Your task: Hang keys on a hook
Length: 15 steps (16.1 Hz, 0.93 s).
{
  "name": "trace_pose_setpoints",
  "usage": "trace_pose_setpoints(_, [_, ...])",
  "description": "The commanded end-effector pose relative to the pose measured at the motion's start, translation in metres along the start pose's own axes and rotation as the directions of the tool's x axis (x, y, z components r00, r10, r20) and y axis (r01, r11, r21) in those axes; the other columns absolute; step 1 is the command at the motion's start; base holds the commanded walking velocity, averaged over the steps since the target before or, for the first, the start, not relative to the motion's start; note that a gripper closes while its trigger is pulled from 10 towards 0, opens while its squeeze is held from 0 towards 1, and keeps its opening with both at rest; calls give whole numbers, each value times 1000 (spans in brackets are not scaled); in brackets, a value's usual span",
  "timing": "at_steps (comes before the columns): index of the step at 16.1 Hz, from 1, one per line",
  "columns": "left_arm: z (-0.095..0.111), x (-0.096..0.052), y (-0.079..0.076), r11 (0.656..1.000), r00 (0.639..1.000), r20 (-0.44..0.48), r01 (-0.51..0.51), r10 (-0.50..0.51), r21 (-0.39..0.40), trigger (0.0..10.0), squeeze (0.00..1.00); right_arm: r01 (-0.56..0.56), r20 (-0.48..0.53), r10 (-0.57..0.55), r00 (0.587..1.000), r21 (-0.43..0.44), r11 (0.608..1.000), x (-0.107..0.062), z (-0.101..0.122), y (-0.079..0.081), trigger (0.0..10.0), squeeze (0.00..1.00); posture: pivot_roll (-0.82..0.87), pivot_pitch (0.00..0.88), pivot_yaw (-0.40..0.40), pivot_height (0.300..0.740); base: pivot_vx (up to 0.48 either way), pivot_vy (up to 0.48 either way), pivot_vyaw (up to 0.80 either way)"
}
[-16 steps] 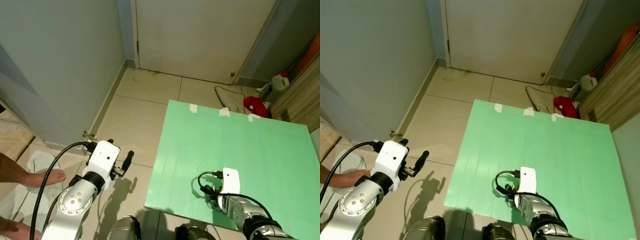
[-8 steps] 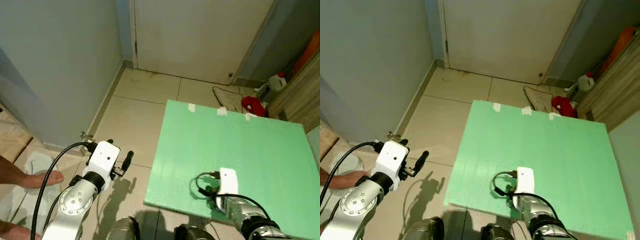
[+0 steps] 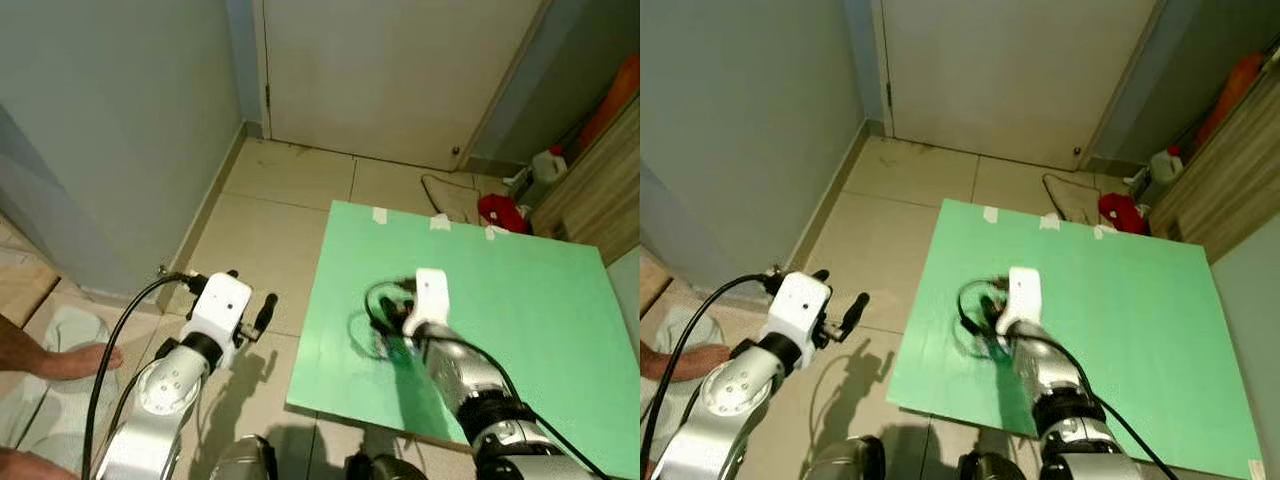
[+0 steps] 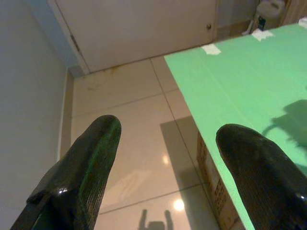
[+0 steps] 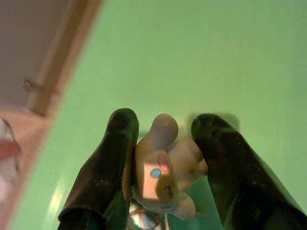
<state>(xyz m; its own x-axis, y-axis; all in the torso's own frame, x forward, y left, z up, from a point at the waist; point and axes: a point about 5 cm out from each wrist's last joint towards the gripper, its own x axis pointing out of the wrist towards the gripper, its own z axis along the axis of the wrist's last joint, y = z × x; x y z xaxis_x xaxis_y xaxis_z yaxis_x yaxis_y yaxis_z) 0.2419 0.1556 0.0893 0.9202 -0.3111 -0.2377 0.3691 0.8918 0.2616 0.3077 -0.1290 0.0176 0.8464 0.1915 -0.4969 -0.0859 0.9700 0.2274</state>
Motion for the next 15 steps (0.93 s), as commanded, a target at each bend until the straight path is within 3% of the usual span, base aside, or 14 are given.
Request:
trace_pose_setpoints(1, [0, 7, -6, 1000, 1000, -1, 8, -8, 12, 10000, 0, -14, 111, 11, 994, 24, 1000, 0, 32, 0, 0, 0, 138, 36, -68, 740, 0, 0, 0])
trace_pose_setpoints(5, [-1, 25, -5, 998, 998, -13, -55, 55, -38, 10000, 0, -12, 281, 19, 960, -28, 1000, -7, 80, -7, 0, 0, 94, 0, -63, 740, 0, 0, 0])
trace_pose_setpoints(8, [8, 49, 3, 980, 980, 25, -196, 197, -38, 10000, 0, 87, 447, -24, 894, -122, 989, -30, 117, -29, 0, 0, 26, 0, -57, 740, 0, 0, 0])
trace_pose_setpoints(10, [13, 56, 7, 973, 973, 43, -223, 226, -62, 10000, 0, 114, 484, -32, 875, -141, 983, -37, 121, -35, 0, 0, 16, 0, -57, 740, 0, 0, 0])
trace_pose_setpoints(12, [31, 62, 18, 973, 964, 132, -221, 229, -72, 10000, 0, 217, 582, -22, 813, -267, 939, -61, 127, -47, 0, 0, -26, 0, -40, 740, 0, 0, 0])
trace_pose_setpoints(15, [32, 61, 24, 970, 970, 124, -190, 209, -151, 10000, 0, 294, 613, -109, 782, -209, 933, -85, 116, -62, 0, 0, -60, 0, -26, 740, 0, 0, 0])
